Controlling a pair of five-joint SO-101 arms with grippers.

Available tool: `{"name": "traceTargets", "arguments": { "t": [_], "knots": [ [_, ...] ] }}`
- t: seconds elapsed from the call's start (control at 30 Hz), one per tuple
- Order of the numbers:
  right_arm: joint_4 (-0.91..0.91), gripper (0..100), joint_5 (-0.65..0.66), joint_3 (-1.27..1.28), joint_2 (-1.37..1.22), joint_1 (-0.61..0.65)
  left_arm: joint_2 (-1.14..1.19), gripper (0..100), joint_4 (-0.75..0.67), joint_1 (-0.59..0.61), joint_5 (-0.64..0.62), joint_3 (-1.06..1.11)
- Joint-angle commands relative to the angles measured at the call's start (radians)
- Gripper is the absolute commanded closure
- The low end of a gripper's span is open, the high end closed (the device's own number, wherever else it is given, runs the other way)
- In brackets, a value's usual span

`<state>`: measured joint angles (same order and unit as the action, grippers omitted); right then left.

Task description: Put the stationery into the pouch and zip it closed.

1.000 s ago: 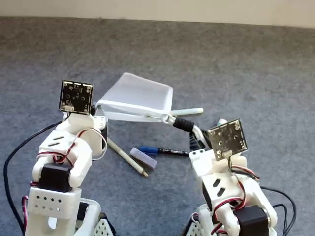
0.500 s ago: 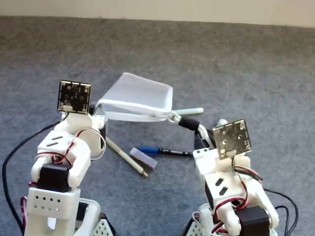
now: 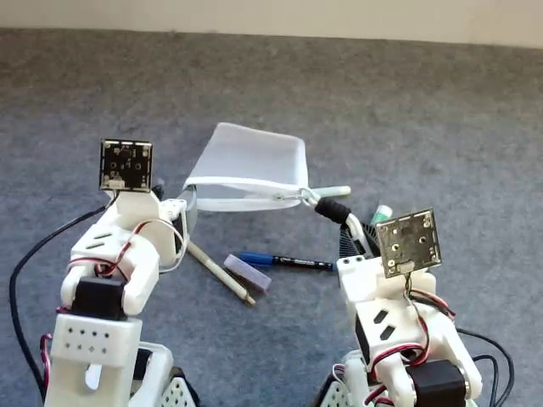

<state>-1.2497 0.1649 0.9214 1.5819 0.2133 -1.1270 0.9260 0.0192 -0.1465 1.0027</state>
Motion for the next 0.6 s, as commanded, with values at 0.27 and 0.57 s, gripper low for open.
{"name": "traceTargets", "arguments": {
  "t": [0.27, 0.57],
  "knots": [
    [0.022, 99.3, -0.009, -0.001, -0.005, 0.048, 0.433, 91, -0.029, -0.042, -0.012, -0.222],
    [0.022, 99.3, -0.009, -0.001, -0.005, 0.048, 0.378, 100, -0.029, -0.094, -0.014, -0.226]
  ]
}}
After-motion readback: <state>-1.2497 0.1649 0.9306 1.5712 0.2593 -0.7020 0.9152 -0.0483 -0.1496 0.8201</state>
